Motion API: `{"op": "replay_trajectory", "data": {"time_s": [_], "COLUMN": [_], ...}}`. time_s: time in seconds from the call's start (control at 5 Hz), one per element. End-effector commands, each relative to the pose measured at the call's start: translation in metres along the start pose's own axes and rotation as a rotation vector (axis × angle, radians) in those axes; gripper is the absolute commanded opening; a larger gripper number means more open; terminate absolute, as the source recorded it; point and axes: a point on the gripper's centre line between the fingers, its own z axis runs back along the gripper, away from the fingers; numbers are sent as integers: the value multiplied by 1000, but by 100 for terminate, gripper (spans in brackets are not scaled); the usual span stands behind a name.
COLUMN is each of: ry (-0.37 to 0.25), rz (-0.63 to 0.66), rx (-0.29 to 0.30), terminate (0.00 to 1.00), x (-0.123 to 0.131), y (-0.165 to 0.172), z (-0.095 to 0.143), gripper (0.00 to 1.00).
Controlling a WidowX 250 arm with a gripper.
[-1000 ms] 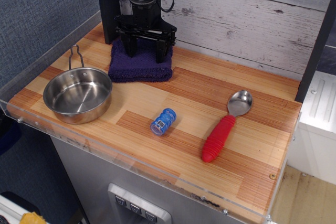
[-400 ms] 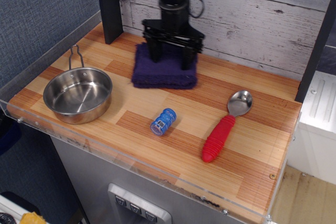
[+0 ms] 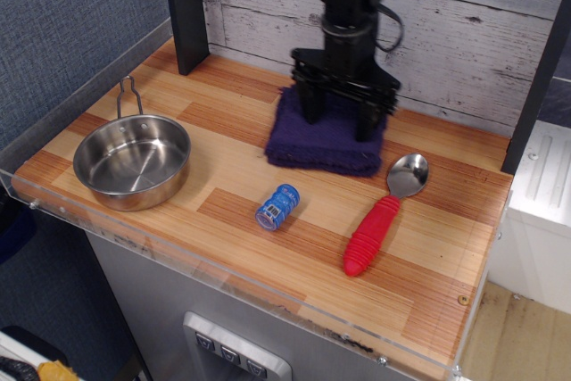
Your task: Place the cloth in between the blue object and the spoon.
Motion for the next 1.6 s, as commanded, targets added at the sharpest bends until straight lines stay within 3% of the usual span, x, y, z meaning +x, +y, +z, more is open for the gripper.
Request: {"op": "replay_trajectory", "data": {"time_s": [0.0,0.6,1.2,1.4], "ry": [7,-58,-141,-190], "rz": [-107,12,71,85], "rx": [-21,-27,-78,-82], "terminate": [0,0,0,0], "x": [-10,-4,0,-8], "y": [-39,-17,-19,-19], "z": [0,28,78,106], "gripper": [100,100,100,100]}}
